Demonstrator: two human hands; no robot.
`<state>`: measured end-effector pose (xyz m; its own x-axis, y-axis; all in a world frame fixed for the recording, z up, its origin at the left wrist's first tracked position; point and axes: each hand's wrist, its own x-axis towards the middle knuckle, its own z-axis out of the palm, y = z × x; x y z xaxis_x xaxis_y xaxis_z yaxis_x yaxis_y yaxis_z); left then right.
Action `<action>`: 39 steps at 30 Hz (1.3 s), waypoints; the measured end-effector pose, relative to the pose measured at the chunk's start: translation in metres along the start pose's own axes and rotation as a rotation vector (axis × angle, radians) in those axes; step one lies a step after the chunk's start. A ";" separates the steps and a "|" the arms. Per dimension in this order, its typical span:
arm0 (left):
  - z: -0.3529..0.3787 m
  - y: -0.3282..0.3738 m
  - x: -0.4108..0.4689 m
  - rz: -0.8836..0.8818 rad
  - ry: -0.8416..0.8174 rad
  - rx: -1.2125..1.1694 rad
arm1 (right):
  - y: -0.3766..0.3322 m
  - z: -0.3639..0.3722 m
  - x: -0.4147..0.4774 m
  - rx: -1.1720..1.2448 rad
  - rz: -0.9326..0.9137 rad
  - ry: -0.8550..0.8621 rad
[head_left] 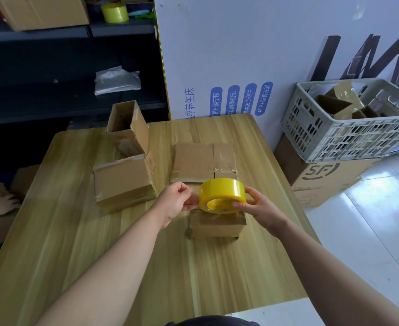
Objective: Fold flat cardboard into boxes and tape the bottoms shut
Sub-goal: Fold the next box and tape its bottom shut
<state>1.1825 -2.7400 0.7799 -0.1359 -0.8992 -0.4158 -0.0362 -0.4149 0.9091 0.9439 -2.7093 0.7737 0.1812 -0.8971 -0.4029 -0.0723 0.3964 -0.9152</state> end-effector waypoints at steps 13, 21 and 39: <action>0.004 0.008 -0.010 -0.044 -0.063 -0.099 | 0.014 -0.001 0.009 -0.004 -0.034 0.031; 0.005 -0.019 0.004 -0.075 0.135 0.136 | 0.013 -0.001 0.008 -0.036 0.007 0.023; -0.003 -0.038 -0.001 -0.064 0.245 0.239 | 0.006 0.000 0.008 0.047 0.000 0.026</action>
<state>1.1870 -2.7232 0.7457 0.1143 -0.8912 -0.4389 -0.2714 -0.4530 0.8492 0.9450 -2.7141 0.7652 0.1552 -0.9016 -0.4038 -0.0262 0.4049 -0.9140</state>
